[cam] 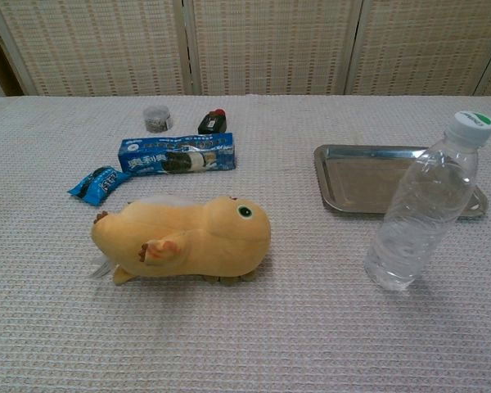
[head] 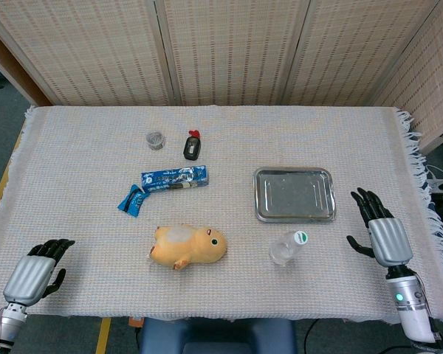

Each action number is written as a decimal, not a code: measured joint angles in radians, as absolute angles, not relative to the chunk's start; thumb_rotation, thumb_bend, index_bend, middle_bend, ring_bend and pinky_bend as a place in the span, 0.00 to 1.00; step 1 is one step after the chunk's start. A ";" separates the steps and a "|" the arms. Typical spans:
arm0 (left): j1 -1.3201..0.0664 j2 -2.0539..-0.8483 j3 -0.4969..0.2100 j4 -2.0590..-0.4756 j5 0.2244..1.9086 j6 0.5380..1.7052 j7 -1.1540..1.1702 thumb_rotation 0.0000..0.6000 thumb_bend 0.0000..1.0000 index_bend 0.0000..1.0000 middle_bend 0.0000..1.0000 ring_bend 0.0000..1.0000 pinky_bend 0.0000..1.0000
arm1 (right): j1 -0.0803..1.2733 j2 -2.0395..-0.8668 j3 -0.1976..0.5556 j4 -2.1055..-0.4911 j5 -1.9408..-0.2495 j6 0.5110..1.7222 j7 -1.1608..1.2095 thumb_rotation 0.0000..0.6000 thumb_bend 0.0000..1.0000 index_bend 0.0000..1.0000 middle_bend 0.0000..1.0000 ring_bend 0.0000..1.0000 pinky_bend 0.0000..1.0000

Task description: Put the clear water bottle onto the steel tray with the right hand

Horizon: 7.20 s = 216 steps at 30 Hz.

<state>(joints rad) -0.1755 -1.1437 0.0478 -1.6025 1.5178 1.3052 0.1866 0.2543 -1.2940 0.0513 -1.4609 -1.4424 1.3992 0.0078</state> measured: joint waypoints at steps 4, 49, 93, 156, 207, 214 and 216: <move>-0.175 -1.142 0.050 -1.603 1.520 1.307 0.189 1.00 0.53 0.17 0.17 0.15 0.25 | 0.253 -1.289 0.052 -1.466 -1.449 1.390 0.013 1.00 0.00 0.00 0.01 0.00 0.31; -0.163 -1.119 0.048 -1.612 1.538 1.339 0.134 1.00 0.53 0.17 0.17 0.15 0.25 | 0.549 -1.356 -0.040 -1.371 -1.712 1.053 0.784 1.00 0.00 0.45 0.29 0.08 0.21; -0.168 -1.124 0.054 -1.613 1.543 1.326 0.151 1.00 0.53 0.17 0.17 0.15 0.25 | 0.522 -1.408 0.103 -1.331 -1.629 1.318 0.471 1.00 0.00 0.79 0.52 0.26 0.38; -0.172 -1.126 0.057 -1.614 1.542 1.315 0.157 1.00 0.53 0.17 0.17 0.15 0.25 | 0.527 -1.319 0.066 -1.413 -1.576 1.220 1.023 1.00 0.00 0.78 0.53 0.27 0.40; -0.176 -1.127 0.060 -1.616 1.539 1.305 0.161 1.00 0.53 0.17 0.17 0.15 0.25 | 0.536 -1.337 0.102 -1.445 -1.661 1.404 0.693 1.00 0.00 0.78 0.54 0.28 0.42; -0.178 -1.127 0.059 -1.616 1.533 1.299 0.160 1.00 0.53 0.17 0.17 0.15 0.25 | 0.543 -1.408 0.093 -1.254 -1.585 1.302 0.795 1.00 0.01 0.78 0.54 0.28 0.42; -0.178 -1.127 0.059 -1.615 1.533 1.298 0.162 1.00 0.53 0.17 0.17 0.15 0.25 | 0.547 -1.430 0.095 -1.200 -1.570 1.285 0.836 1.00 0.01 0.78 0.54 0.28 0.42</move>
